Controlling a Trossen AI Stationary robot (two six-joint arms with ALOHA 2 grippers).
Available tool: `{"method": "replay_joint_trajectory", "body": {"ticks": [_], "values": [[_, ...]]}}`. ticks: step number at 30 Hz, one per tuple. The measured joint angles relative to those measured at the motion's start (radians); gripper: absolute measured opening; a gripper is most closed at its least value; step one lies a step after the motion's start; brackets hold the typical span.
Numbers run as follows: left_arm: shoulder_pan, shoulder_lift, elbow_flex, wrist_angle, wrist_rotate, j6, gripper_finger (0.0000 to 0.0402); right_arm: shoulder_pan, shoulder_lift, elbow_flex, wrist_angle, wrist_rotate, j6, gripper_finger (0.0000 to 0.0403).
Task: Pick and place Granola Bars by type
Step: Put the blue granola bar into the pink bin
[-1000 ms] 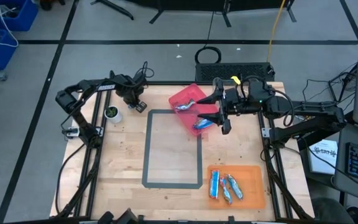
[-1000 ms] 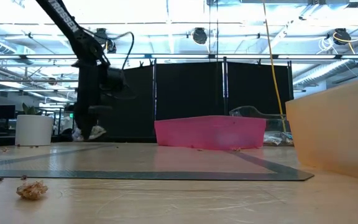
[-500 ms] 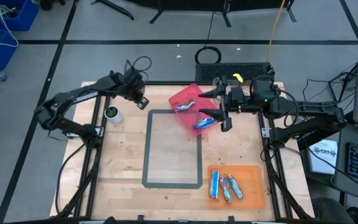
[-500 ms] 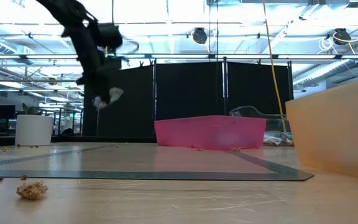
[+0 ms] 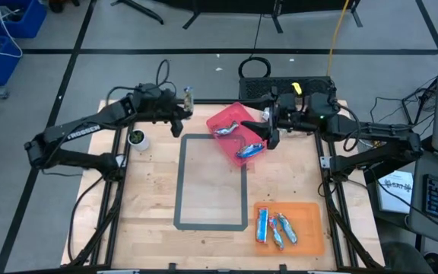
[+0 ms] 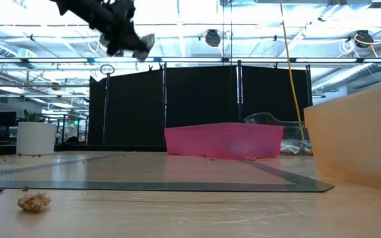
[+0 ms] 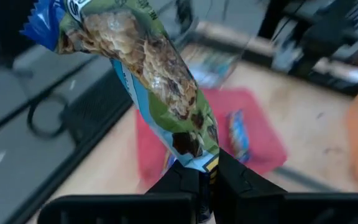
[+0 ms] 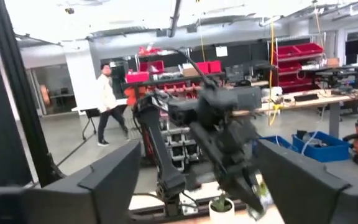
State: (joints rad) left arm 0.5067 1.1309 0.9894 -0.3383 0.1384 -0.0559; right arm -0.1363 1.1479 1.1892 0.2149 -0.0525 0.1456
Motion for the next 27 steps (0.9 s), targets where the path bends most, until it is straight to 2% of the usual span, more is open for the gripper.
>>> {"method": "replay_joint_trajectory", "body": {"ticks": [4, 7, 18, 27], "values": [[-0.065, -0.007, 0.000, 0.104, -0.002, 0.025, 0.0015, -0.014, 0.008, 0.000, 0.013, -0.001, 0.014, 0.0354], [-0.114, -0.007, 0.000, 0.191, -0.007, 0.059, 0.0015, -0.035, 0.012, 0.002, 0.015, 0.000, 0.048, 0.0368], [-0.239, -0.007, 0.000, 0.456, -0.081, 0.169, 0.0014, -0.097, 0.118, 0.181, -0.164, 0.001, 0.049, 0.0364], [-0.284, 0.005, 0.000, 0.513, -0.126, 0.174, 0.0014, -0.099, 0.237, 0.313, -0.196, -0.004, 0.021, 0.0364]]}}
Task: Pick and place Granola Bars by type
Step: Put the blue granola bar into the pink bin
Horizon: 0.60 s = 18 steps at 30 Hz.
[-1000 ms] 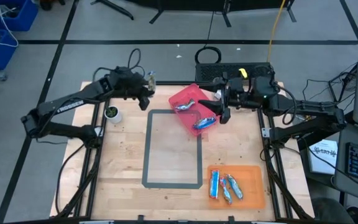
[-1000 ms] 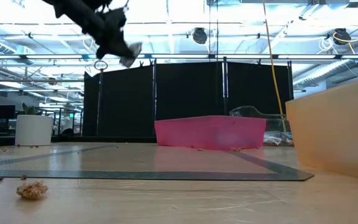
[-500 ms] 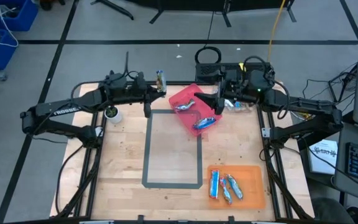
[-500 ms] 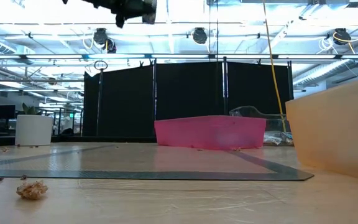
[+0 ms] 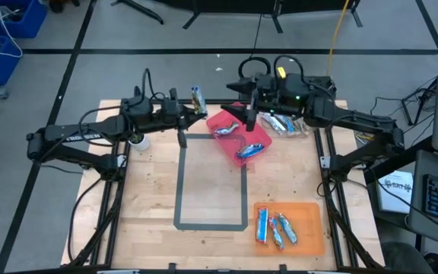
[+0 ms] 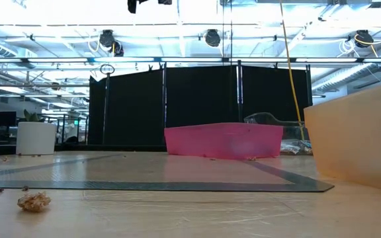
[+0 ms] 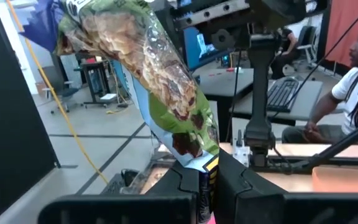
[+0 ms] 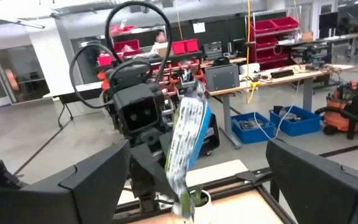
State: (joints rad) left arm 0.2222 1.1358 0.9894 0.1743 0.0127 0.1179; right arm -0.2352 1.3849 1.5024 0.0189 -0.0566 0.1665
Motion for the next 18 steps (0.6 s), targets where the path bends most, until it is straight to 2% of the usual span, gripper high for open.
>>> {"method": "replay_joint_trajectory", "body": {"ticks": [10, 18], "values": [[-0.011, 0.029, 0.001, 0.002, 0.027, 0.015, 0.0014, 0.005, 0.097, 0.064, 0.015, -0.057, 0.032, 0.0364], [-0.011, 0.102, 0.092, 0.006, 0.068, 0.033, 0.0014, 0.008, 0.109, 0.076, 0.019, -0.074, 0.032, 0.0363]]}}
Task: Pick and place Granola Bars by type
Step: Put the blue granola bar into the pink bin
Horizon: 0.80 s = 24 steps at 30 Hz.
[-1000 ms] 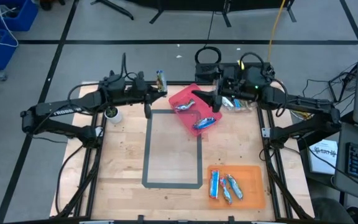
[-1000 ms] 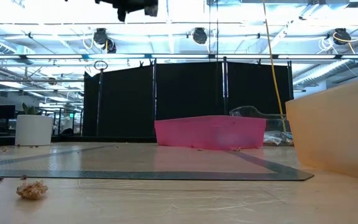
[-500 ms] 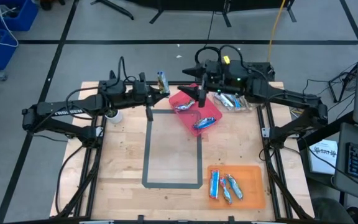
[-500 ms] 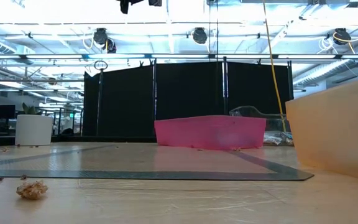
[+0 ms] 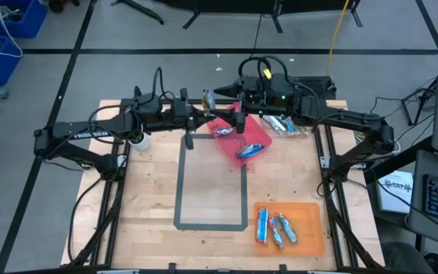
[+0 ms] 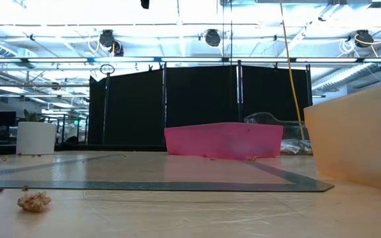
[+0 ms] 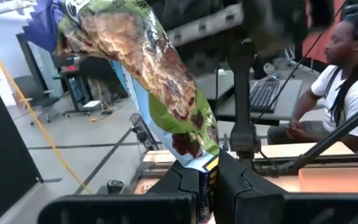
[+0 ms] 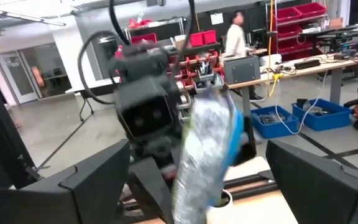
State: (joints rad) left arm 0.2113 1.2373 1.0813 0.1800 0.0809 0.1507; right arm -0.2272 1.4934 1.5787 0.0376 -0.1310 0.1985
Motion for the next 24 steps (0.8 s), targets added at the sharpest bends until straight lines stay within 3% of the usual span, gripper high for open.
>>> {"method": "replay_joint_trajectory", "body": {"ticks": [11, 16, 24], "values": [[0.004, 0.078, 0.107, -0.061, 0.054, 0.005, 0.0014, 0.000, 0.009, -0.001, -0.005, -0.003, -0.006, 0.0342], [0.002, 0.080, 0.106, -0.046, 0.053, 0.008, 0.0014, 0.000, 0.008, -0.001, -0.005, -0.004, -0.009, 0.0297], [0.003, 0.080, 0.106, -0.047, 0.050, 0.004, 0.0014, 0.000, 0.008, -0.001, -0.004, -0.004, -0.020, 0.0192]]}}
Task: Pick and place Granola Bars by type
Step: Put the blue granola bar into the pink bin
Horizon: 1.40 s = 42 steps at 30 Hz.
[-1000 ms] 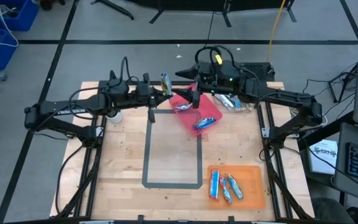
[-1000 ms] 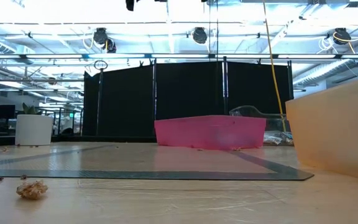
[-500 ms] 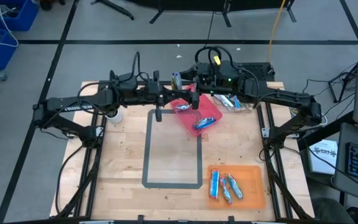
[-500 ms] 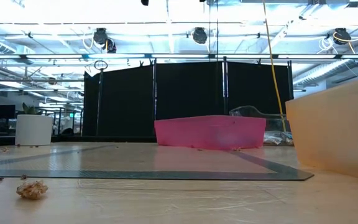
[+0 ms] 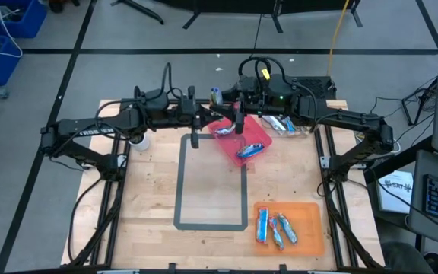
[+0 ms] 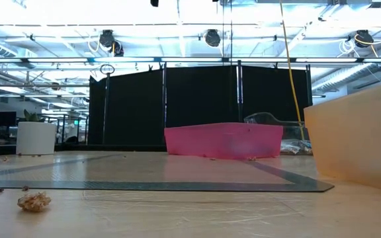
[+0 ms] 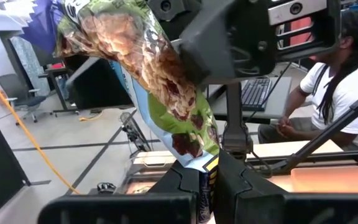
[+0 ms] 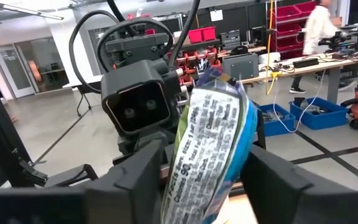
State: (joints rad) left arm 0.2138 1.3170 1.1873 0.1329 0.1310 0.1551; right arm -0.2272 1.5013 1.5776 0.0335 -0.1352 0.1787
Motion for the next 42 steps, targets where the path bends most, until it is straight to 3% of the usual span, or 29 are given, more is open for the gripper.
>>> {"method": "replay_joint_trajectory", "body": {"ticks": [9, 14, 28, 37, 42], "values": [[0.000, 0.000, -0.001, 0.000, -0.001, -0.002, 0.0014, 0.001, 0.000, 0.000, 0.000, -0.002, -0.009, 0.0070], [0.000, 0.000, -0.001, 0.001, -0.001, -0.011, 0.0017, 0.000, 0.000, 0.000, 0.004, -0.053, -0.020, 0.0024], [0.017, -0.039, -0.003, -0.033, -0.016, -0.046, 0.0080, -0.001, -0.017, -0.002, 0.004, -0.053, -0.074, 0.0017], [0.060, -0.114, -0.003, -0.147, -0.019, -0.054, 0.0170, -0.027, -0.051, -0.002, -0.037, -0.054, -0.137, 0.0017], [0.070, -0.145, -0.003, -0.219, -0.020, -0.055, 0.0210, -0.055, -0.048, 0.067, -0.233, -0.051, -0.287, 0.0015]]}}
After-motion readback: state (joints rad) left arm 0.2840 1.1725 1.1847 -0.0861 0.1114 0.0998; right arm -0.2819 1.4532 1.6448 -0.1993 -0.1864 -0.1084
